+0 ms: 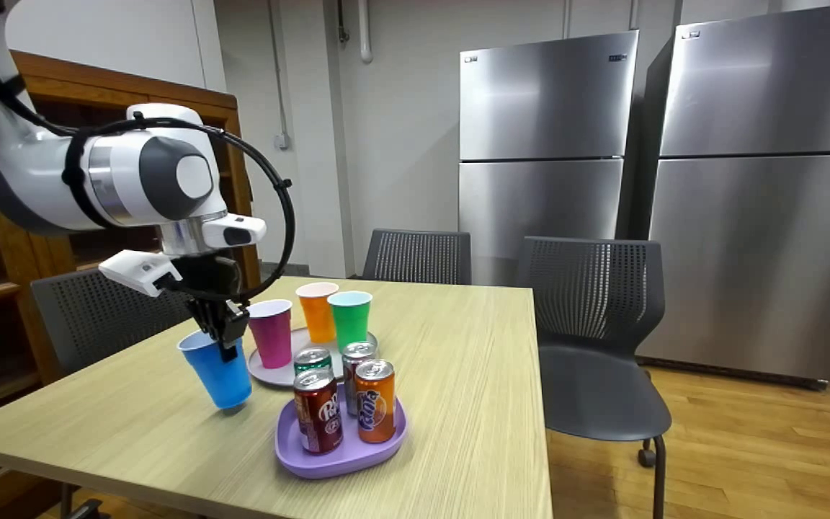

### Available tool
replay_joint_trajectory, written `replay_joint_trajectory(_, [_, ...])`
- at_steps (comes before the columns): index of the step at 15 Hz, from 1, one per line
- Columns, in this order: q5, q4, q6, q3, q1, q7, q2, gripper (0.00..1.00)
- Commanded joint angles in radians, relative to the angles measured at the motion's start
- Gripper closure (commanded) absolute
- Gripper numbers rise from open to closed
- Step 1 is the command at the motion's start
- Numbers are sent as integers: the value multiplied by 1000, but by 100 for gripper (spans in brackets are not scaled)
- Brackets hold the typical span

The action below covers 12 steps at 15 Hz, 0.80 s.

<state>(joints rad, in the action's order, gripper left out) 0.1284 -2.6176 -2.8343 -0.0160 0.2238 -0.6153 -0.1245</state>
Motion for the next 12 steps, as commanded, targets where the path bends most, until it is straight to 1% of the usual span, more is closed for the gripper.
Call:
replay_joint_trajectory(1, [-36, -79, -28, 4, -55, 32, 99, 99])
replay_joint_trajectory(6, [-140, -114, -79, 13, -117, 92, 140, 99])
replay_joint_trajectory(12, [-285, -97, -113, 12, -149, 194, 139, 99])
